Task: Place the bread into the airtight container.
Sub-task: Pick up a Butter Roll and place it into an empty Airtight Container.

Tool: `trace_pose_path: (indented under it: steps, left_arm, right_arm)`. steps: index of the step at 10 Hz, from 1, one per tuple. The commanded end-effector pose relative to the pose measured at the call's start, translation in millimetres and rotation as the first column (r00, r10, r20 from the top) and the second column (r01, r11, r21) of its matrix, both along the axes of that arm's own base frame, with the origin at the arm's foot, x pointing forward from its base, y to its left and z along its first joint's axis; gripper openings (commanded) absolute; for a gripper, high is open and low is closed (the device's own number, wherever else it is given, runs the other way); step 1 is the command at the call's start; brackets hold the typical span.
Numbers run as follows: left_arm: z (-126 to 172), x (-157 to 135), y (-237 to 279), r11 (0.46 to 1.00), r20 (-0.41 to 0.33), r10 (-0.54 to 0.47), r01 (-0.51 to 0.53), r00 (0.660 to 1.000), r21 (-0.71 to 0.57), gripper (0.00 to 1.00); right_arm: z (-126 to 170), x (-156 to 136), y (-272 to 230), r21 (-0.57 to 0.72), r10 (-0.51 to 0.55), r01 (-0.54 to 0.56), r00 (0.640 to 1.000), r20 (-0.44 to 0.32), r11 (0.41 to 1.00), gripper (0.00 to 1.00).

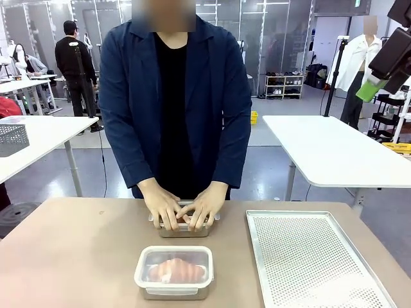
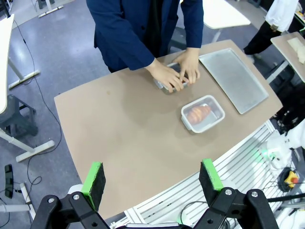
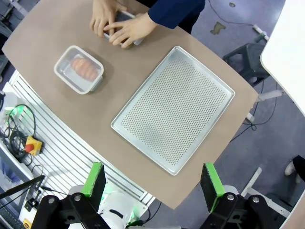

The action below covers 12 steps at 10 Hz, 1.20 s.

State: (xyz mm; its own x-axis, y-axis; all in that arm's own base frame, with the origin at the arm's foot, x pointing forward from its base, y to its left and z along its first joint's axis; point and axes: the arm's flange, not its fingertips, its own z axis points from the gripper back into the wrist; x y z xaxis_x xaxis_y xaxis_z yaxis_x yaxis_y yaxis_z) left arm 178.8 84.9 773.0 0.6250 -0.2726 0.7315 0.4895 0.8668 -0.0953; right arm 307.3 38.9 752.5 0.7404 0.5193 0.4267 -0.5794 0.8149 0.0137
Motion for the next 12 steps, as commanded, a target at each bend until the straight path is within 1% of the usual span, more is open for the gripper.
trace_pose_path:
  steps: [1, 12]
  left_arm:
    - [2.3, -0.6, -0.5, 1.000, 0.005, -0.015, 0.015, 1.000, -0.003, 1.00]
    - [2.3, -0.6, -0.5, 1.000, 0.005, -0.015, 0.015, 1.000, -0.003, 1.00]
  right_arm:
    - [-1.3, 0.1, -3.0, -0.008, 0.011, -0.011, 1.000, 0.010, 1.000, 1.00]
    - [-1.3, 0.1, -3.0, -0.008, 0.011, -0.011, 1.000, 0.010, 1.000, 1.00]
